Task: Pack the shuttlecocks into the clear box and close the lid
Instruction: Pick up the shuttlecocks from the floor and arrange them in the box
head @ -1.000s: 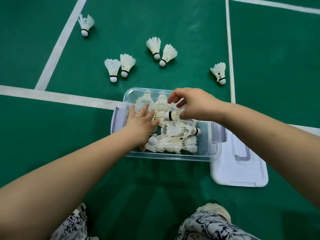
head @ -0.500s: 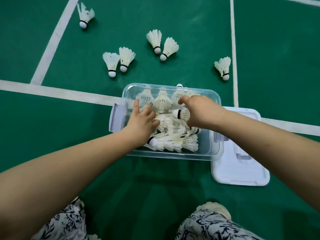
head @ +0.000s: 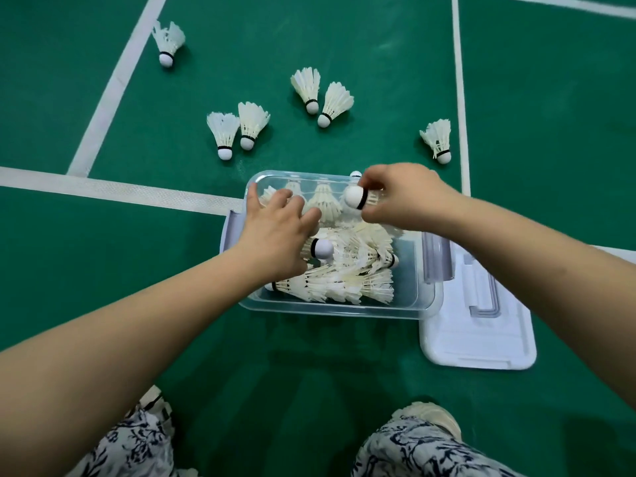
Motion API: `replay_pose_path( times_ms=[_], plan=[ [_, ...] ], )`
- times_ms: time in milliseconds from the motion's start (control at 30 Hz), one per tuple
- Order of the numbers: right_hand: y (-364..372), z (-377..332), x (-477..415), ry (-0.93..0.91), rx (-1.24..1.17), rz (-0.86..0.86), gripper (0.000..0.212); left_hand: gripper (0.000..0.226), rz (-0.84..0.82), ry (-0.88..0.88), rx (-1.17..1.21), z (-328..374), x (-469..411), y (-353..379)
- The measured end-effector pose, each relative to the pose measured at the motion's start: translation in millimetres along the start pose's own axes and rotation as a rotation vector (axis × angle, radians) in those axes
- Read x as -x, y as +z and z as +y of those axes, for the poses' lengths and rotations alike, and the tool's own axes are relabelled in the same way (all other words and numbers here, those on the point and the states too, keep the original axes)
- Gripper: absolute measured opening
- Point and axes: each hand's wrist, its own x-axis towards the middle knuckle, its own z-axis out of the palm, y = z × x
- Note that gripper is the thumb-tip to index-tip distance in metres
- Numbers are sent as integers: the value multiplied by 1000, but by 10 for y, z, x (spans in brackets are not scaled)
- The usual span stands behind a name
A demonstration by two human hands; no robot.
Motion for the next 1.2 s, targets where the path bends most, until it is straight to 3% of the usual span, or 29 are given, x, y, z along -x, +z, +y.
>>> replay_pose_path(
  times_ms=[267, 367, 567, 667, 867, 1033, 1200],
  plan=[
    [-95, 49, 30, 7, -501, 28, 30, 58, 101, 29, -50, -126, 47, -243],
    [14, 100, 20, 79, -649, -62, 32, 60, 168, 11, -92, -204, 33, -257],
    [380, 124, -42, 176, -926, -252, 29, 59, 145, 14, -92, -195, 50, -155],
    [403, 117, -40, 147, -852, -363, 26, 58, 198, 19, -69, -211, 51, -142],
    [413, 29, -51, -41, -483, -470, 69, 57, 310, 41, -52, -200, 25, -92],
    [431, 37, -126, -136, -271, -314, 47, 59, 294, 34, 4, -293, 13, -129],
    [461, 12, -167, -132, -319, -180, 46, 59, 316, -27, 72, -455, 26, -179]
  ],
)
